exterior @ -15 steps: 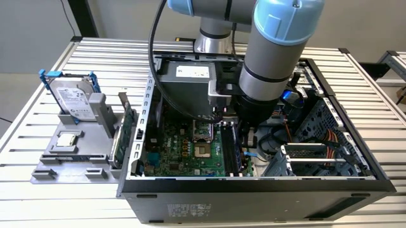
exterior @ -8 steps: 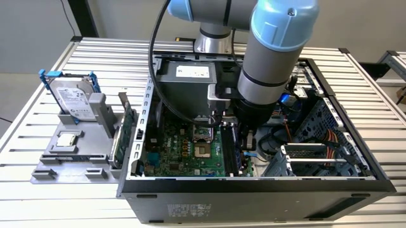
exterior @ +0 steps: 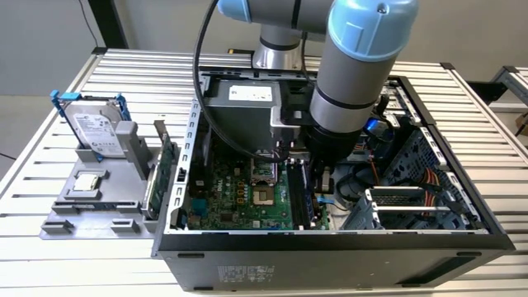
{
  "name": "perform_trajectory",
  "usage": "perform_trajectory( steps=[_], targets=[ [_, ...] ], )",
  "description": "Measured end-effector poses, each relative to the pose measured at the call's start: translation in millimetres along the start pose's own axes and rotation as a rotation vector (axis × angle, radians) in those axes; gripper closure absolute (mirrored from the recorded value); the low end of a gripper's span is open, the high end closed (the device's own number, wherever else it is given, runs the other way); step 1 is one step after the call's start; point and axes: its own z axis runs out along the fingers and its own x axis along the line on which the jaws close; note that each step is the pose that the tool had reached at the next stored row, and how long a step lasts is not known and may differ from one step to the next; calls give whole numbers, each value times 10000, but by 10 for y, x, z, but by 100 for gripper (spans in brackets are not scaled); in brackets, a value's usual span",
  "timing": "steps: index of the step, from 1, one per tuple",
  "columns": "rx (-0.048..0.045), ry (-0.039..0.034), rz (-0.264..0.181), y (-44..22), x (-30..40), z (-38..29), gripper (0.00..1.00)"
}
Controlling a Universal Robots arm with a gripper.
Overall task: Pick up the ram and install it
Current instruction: 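Press down the ram until it locks into place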
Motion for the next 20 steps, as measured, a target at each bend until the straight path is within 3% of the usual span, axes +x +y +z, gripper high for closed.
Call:
perform_trajectory(
  steps=[2,8,20],
  targets=[
    [0,2,0,-1,-1,-36,100],
    [0,4,0,-6,-7,-249,100],
    [-2,19,1,-13,-11,-552,100]
  ],
)
